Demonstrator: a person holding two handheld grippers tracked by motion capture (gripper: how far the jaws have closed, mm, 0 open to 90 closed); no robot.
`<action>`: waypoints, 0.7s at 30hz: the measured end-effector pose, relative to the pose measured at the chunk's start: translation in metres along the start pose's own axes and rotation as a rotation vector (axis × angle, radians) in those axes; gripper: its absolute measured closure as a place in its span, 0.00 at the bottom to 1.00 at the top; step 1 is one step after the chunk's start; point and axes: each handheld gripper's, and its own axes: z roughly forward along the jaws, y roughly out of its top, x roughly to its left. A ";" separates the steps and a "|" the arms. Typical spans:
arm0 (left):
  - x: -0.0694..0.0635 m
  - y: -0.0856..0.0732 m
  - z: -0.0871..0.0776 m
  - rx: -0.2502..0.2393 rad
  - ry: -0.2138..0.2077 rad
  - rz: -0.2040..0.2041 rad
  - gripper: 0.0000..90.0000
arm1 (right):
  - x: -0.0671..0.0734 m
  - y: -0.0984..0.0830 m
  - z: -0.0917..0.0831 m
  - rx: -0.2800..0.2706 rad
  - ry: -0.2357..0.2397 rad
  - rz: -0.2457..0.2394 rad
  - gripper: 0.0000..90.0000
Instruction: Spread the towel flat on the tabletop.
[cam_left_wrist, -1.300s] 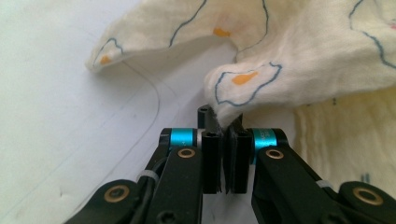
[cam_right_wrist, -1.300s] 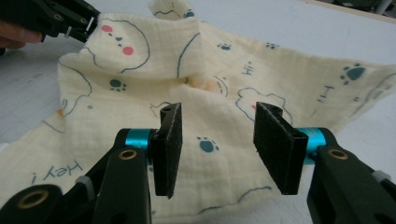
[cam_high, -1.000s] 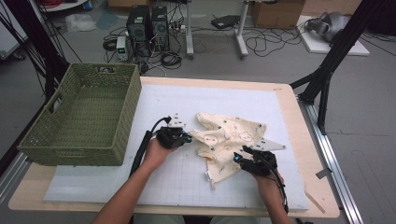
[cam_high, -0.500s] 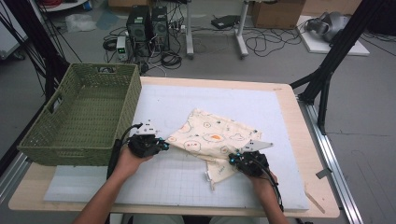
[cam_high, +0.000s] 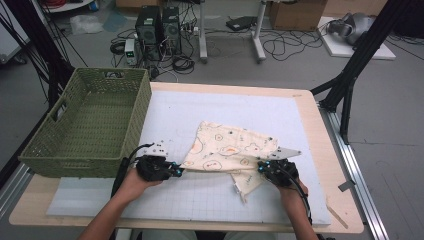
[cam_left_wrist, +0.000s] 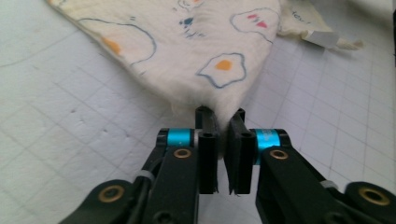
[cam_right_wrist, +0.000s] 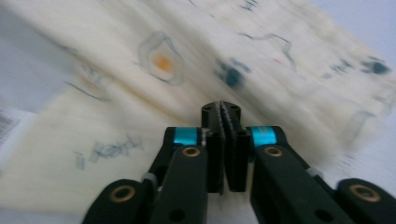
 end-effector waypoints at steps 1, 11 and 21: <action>0.001 0.000 0.000 -0.007 0.004 -0.011 0.88 | 0.000 0.000 0.000 0.000 0.000 0.000 0.99; 0.024 0.012 -0.014 -0.182 0.173 -0.136 0.43 | -0.022 -0.008 -0.023 -0.140 -0.044 0.107 0.84; 0.045 0.039 0.043 -0.137 0.251 -0.133 0.44 | -0.041 -0.002 -0.020 -0.182 -0.104 0.180 0.65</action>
